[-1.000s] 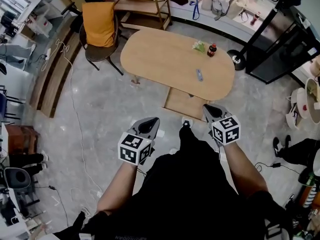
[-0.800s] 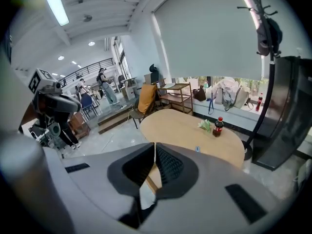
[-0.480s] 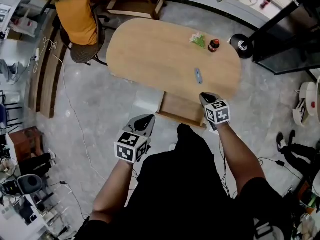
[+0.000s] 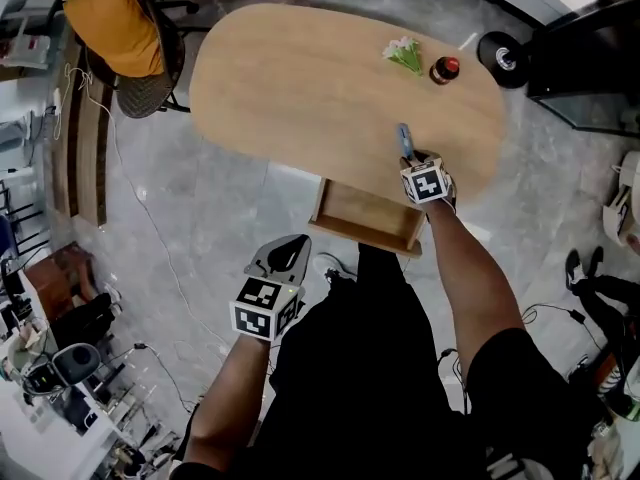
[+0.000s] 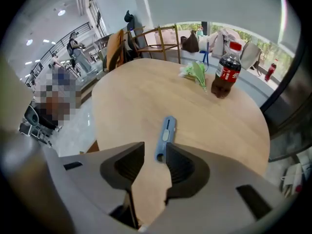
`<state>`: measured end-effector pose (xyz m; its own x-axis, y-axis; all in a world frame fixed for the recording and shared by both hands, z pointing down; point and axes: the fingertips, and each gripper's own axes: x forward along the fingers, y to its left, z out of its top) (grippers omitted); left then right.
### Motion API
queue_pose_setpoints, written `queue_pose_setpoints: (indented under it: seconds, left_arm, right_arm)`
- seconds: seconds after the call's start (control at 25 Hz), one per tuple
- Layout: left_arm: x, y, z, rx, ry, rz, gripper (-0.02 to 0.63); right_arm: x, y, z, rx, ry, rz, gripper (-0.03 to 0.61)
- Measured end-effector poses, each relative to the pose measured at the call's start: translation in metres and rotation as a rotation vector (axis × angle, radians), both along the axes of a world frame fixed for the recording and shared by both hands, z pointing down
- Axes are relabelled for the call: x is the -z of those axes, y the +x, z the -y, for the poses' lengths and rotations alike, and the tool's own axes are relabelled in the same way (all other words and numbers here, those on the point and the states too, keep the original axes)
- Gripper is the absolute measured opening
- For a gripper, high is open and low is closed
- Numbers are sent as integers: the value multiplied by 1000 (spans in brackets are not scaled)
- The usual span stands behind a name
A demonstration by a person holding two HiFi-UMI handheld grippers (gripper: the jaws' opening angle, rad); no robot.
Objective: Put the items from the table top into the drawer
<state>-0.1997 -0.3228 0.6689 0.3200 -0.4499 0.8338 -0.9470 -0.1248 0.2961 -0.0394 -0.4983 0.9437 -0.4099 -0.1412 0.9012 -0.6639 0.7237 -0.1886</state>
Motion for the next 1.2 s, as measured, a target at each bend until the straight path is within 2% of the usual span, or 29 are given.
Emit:
queue_pose_setpoints:
  seconds: [0.16, 0.32, 0.44, 0.64, 0.8, 0.92, 1.04, 1.2]
  left_arm:
    - [-17, 4, -17, 6, -51, -5, 5]
    - [-26, -6, -18, 16, -68, -16, 5]
    - [-34, -11, -19, -3, -77, -24, 5]
    - [-45, -17, -12, -62, -79, -57, 5]
    - [-49, -12, -8, -142, -69, -93, 5]
    - [-52, -17, -19, -210, -68, -106, 5]
    - [-57, -25, -35, -253, -84, -117, 5]
    - [-63, -35, -48, -266, -99, -119, 5]
  right_arm:
    - [-25, 3, 5, 4, -5, -50, 158]
    - [-45, 5, 6, -12, -24, -98, 170]
    - [-48, 9, 7, -27, -15, -132, 126]
    - [-33, 4, -6, -75, -63, -71, 120]
    - [-3, 3, -37, -68, -44, -19, 120]
    - [14, -7, -86, -18, -31, -8, 120]
    - [20, -23, -146, 93, -41, -34, 120]
    - [-10, -30, -207, 219, -75, -116, 120]
